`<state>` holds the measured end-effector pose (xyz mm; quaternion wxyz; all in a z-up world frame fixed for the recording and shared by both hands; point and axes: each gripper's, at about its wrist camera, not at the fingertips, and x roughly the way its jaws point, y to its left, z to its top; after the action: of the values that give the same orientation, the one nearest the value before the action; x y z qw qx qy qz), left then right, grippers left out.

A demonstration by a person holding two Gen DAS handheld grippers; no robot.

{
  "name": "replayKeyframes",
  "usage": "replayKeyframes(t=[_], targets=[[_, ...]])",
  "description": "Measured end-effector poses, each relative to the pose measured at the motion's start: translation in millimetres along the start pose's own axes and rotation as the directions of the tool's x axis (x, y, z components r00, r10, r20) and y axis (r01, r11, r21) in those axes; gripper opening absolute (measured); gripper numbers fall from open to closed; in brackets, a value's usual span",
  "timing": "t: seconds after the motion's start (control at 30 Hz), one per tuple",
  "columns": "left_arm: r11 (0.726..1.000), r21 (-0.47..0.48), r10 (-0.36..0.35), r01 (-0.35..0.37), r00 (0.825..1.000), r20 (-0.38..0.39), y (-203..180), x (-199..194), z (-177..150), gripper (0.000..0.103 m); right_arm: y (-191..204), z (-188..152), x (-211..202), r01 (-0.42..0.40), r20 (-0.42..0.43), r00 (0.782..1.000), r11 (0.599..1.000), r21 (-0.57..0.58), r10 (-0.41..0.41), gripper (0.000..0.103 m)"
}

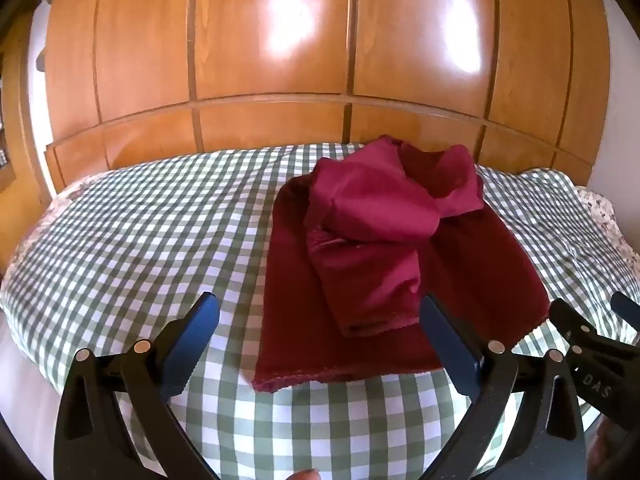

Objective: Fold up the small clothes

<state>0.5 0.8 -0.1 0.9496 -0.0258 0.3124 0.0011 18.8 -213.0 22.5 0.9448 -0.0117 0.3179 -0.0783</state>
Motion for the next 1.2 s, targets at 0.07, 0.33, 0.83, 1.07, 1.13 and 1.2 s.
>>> replayKeyframes(t=[0.07,0.33,0.83,1.07,1.13,1.2], targets=[[1.0,-0.014,-0.028,0.028,1.0,-0.013,2.6,1.3,0.1,0.099,-1.9,0.7,-0.4,0.002,0.004,1.0,1.0,0.001,-0.002,0.101],[0.999,-0.001,-0.048,0.048,0.998,-0.043,-6.4,4.6,-4.0,0.099,-2.5,6.5,1.3,0.0,-0.008,1.0,1.0,-0.001,0.0,0.101],[0.999,0.026,-0.021,0.022,1.0,-0.016,-1.6,5.1,-4.8,0.099,-13.2,-7.8,4.7,-0.003,-0.031,1.0,1.0,0.02,0.004,0.101],[0.999,0.034,-0.024,0.025,0.999,-0.033,-1.0,11.6,-8.3,0.099,-11.9,-10.9,8.2,-0.026,-0.033,0.999,1.0,0.013,0.027,0.101],[0.999,0.034,-0.02,0.021,0.999,-0.036,0.1,13.2,-9.2,0.099,-12.7,-11.8,10.5,-0.031,-0.04,0.999,0.999,0.014,0.031,0.101],[0.999,0.034,-0.017,0.019,0.999,-0.041,0.8,15.3,-10.3,0.099,-14.1,-12.5,12.6,-0.033,-0.045,0.998,0.999,0.017,0.034,0.101]])
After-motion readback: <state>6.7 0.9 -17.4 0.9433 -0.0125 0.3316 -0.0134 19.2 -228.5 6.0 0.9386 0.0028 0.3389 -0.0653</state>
